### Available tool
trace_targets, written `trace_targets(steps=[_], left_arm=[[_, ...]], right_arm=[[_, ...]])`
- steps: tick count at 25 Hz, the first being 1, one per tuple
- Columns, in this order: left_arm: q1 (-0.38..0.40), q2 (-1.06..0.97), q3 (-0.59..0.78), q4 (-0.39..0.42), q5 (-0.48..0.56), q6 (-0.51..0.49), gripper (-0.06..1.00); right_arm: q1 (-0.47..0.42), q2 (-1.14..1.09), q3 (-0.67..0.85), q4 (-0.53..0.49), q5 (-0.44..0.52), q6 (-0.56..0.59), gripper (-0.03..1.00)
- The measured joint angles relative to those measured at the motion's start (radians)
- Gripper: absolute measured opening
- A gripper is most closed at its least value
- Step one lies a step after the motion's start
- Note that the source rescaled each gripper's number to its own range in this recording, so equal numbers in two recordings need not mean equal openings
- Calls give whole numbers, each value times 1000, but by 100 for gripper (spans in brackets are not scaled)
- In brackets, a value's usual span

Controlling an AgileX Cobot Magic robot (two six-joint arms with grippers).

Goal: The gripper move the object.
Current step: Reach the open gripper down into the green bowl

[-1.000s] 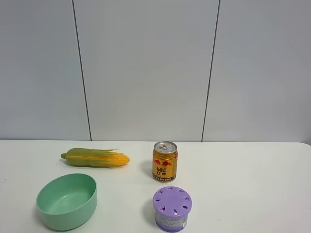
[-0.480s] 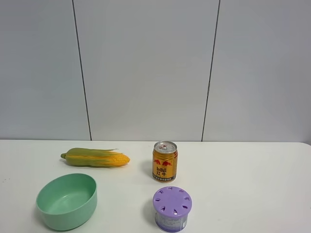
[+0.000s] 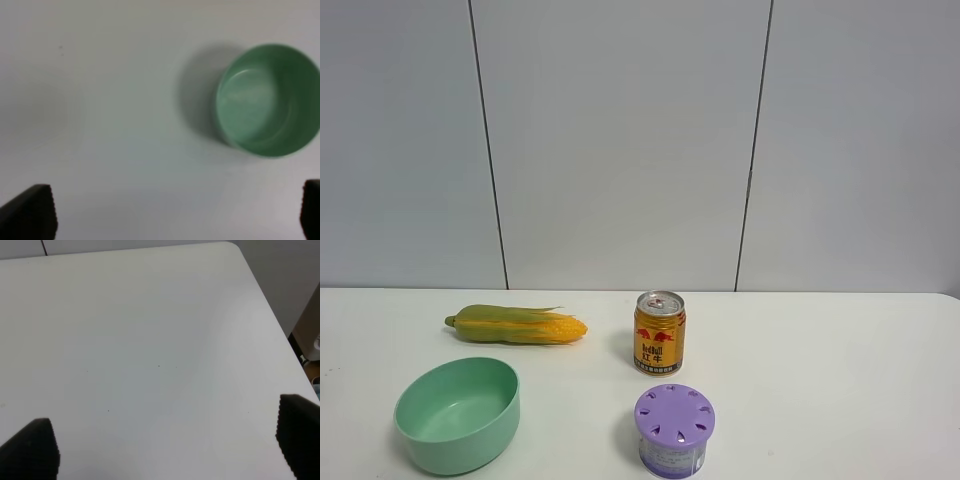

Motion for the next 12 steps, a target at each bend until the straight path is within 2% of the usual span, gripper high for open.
trace_targets(steps=[8, 12], left_arm=[[-210, 135, 0, 7, -47, -6, 100], [-266, 206, 0, 18, -50, -7, 100]], right_arm=[[0, 0, 0, 0, 0, 0, 100], [0, 0, 0, 0, 0, 0, 100]])
